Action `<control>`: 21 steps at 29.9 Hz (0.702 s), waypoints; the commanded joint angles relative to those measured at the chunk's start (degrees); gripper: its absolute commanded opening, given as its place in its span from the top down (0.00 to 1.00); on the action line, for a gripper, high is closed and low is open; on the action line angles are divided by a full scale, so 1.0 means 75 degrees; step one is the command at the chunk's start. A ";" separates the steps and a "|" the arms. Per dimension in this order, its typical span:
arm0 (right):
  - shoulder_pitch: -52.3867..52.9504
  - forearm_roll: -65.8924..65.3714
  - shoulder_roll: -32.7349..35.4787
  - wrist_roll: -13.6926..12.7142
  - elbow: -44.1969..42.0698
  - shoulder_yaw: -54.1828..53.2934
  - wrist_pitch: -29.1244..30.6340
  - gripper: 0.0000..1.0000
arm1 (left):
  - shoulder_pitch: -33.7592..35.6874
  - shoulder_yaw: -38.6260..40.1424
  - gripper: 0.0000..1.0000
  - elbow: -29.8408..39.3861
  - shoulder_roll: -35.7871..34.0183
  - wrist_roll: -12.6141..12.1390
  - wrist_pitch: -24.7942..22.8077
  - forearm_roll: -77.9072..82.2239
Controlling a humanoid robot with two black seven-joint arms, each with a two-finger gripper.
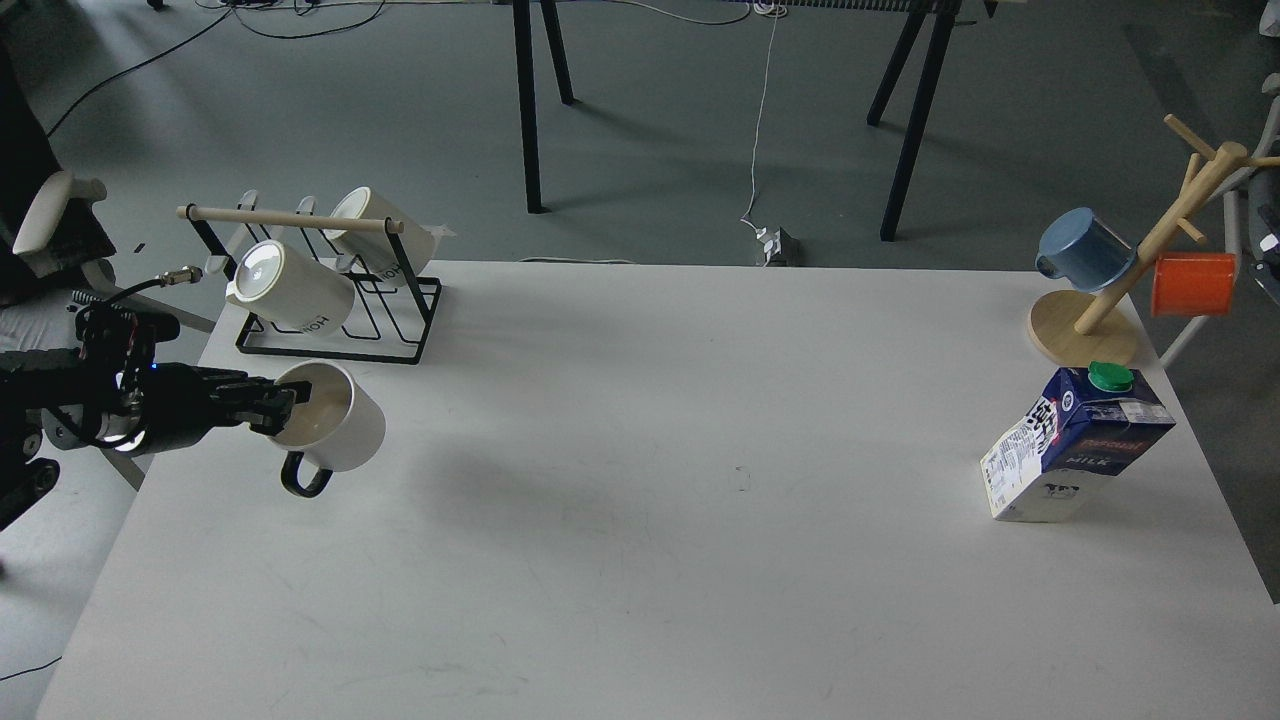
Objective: Place cup and milk with both arms
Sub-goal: 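Grasp the white mug by its rim with the left gripper, then carry the white mug toward the table center with the left gripper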
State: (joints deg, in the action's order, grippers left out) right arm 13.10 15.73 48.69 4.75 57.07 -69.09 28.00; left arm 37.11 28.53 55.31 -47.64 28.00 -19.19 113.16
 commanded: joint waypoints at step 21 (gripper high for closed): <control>0.0117 -0.0024 0.0105 -0.0036 -0.0050 -0.0046 0.0000 0.01 | 0.0665 -0.0511 1.00 -0.0109 0.5262 0.0001 -0.0548 0.1579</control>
State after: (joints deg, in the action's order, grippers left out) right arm 13.82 15.56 49.57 4.51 56.65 -69.52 28.00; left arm 42.73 25.35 56.36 -9.30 28.00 -25.02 124.98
